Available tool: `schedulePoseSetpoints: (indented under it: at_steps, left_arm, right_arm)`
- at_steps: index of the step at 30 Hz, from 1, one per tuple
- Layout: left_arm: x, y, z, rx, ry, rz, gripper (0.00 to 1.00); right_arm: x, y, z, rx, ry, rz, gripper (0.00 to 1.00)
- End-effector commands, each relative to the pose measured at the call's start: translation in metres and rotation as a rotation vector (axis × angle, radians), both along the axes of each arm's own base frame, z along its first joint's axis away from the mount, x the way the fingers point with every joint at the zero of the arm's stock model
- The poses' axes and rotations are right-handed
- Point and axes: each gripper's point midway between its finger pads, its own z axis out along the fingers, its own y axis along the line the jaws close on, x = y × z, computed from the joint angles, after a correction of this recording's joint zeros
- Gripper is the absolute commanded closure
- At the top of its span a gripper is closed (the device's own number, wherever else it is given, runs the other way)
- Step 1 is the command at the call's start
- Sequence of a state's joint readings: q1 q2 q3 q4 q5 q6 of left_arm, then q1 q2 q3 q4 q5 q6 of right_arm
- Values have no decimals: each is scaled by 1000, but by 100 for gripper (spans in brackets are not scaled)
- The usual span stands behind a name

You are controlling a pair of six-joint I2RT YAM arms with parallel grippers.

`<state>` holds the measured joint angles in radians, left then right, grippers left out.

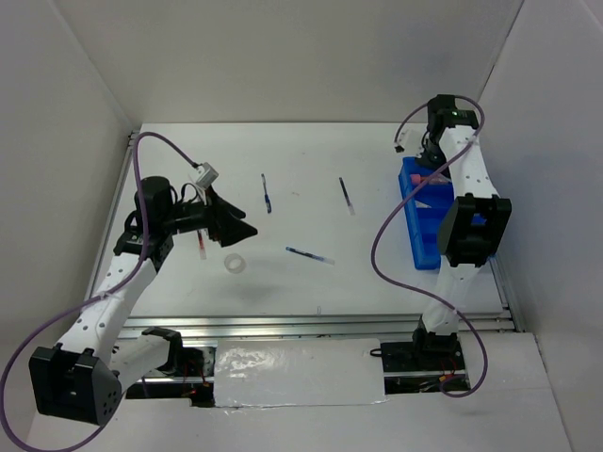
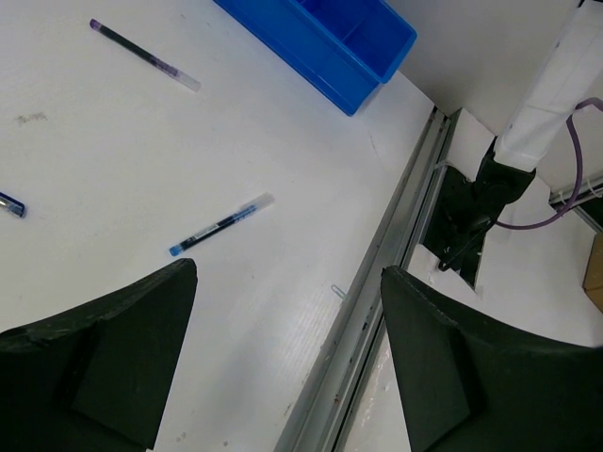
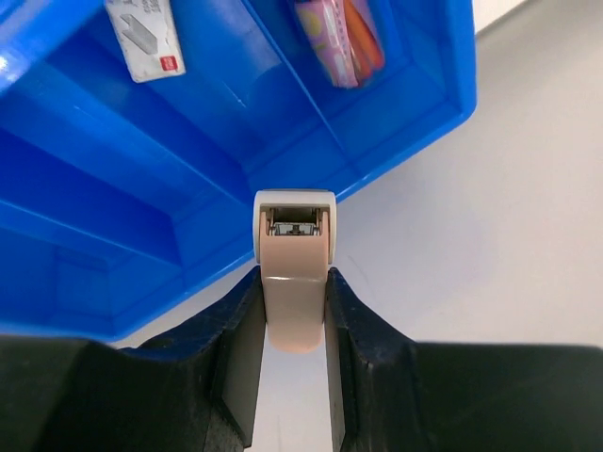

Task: Sort the stationery into containers
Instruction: Place the stationery into the container

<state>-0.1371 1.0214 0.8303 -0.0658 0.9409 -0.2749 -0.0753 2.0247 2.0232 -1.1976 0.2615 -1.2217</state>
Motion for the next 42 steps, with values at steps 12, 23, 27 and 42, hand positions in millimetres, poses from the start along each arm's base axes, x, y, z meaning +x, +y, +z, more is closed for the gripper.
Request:
schedulePoseSetpoints:
  at_steps: [12,23,27,42]
  left_arm:
    - [12,10,-3,-18,-57,-19,9]
    - [20,17,-10,-41,-46,-24,9]
    - [23,20,-9,-41,-52,-27,9]
    - [23,22,-10,-53,-47,-38,9]
  right_arm:
    - [16,37,-13,-120,69,99,93]
    - [8,34,-33,-171,135,66,91]
    - [15,33,-44,-163,119,-58,93]
    - [-6,33,-52,-44,107,-279,90]
